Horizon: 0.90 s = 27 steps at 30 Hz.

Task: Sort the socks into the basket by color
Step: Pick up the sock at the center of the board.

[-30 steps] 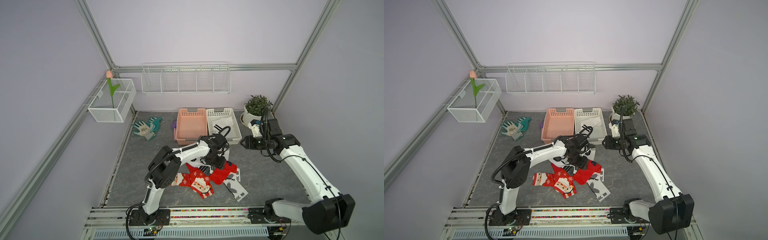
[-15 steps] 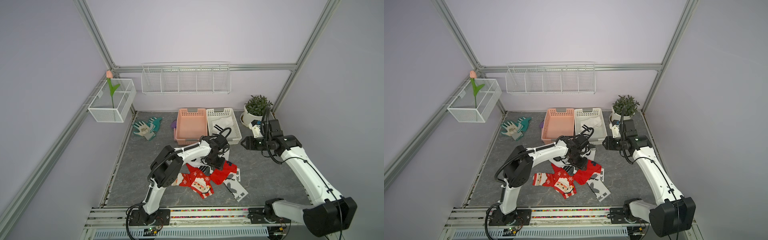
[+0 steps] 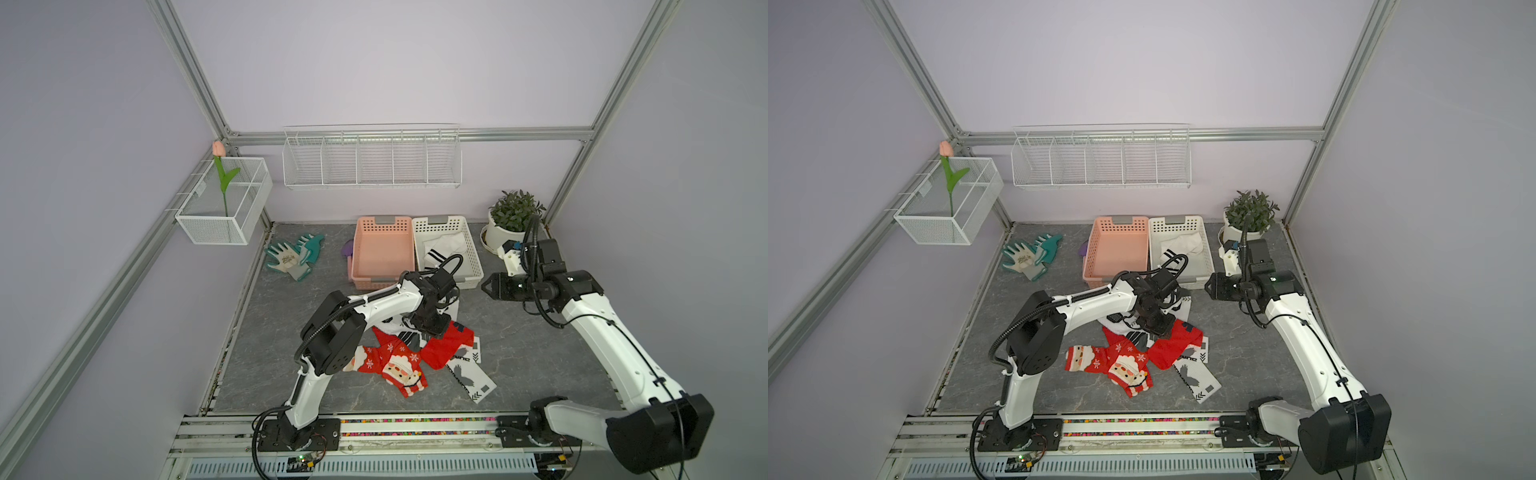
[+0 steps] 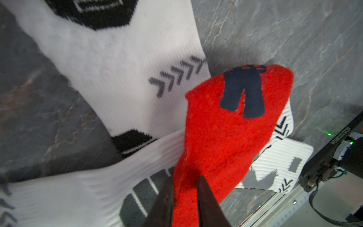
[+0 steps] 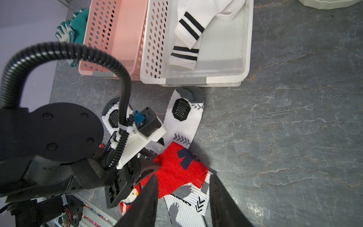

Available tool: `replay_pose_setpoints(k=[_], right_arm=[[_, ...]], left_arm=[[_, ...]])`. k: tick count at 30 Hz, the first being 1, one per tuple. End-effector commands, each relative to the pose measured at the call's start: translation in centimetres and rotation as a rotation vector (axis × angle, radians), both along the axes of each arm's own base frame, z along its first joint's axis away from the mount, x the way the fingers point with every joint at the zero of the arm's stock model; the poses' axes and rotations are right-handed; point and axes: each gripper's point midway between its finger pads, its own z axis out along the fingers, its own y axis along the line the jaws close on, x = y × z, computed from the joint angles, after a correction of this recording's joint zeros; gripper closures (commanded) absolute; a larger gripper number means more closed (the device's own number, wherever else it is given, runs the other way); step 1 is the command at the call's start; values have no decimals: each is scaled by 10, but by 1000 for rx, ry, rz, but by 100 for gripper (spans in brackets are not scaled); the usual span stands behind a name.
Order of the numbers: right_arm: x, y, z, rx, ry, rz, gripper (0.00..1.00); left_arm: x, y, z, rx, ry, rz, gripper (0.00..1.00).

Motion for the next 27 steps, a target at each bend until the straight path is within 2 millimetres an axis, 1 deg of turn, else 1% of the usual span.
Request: replay_pose_setpoints(k=[1, 8, 10, 11, 17, 24, 27], right_arm=[[-5, -2, -1, -2, 2, 7, 55], [-5, -1, -2, 0, 6, 10, 55], [-5, -1, -3, 0, 9, 9, 55], [-4, -1, -4, 0, 9, 8, 55], [-4, 0, -6, 7, 13, 9, 55], [-3, 1, -8, 16, 16, 6, 55], [-3, 2, -8, 21, 17, 7, 55]], left_arm=[[-5, -2, 9, -2, 4, -19, 79], [-5, -1, 11, -2, 3, -20, 90], [-6, -2, 13, -6, 2, -21, 98], [-7, -1, 14, -6, 0, -23, 100], [-8, -3, 33, -31, -45, -28, 100], [0, -8, 69, -88, -112, -21, 100], [2, -11, 81, -110, -129, -20, 100]])
